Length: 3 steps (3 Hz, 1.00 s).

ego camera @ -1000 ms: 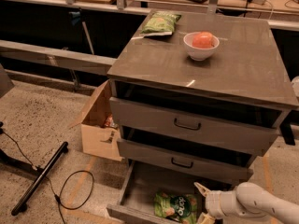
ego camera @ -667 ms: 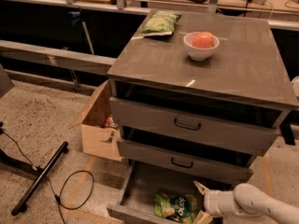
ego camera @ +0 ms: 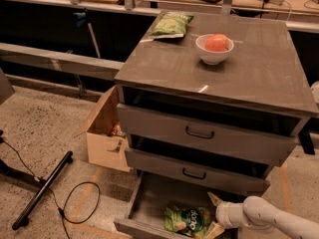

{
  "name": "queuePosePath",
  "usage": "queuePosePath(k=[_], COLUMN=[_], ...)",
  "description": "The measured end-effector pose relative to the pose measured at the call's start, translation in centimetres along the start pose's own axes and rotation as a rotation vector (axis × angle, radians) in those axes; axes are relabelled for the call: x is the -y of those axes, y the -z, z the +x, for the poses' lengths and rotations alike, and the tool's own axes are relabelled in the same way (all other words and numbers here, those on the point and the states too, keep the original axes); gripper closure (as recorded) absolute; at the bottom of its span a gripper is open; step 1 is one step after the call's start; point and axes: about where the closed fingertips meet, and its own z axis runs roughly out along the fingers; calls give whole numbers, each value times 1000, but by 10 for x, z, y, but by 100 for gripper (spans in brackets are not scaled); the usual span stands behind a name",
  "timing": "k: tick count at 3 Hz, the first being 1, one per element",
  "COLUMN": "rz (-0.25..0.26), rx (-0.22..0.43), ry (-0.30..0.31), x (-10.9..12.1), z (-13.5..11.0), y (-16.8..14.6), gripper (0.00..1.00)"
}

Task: Pick green rice chip bag from bottom drawer and place on counter

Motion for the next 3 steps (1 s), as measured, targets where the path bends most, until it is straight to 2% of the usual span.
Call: queuePosePath(k=[1,3], rz=[8,31], rx=[-9,47], ry=[-9,-63], x=[5,6], z=[18,28], y=[-19,-62], gripper=[0,0])
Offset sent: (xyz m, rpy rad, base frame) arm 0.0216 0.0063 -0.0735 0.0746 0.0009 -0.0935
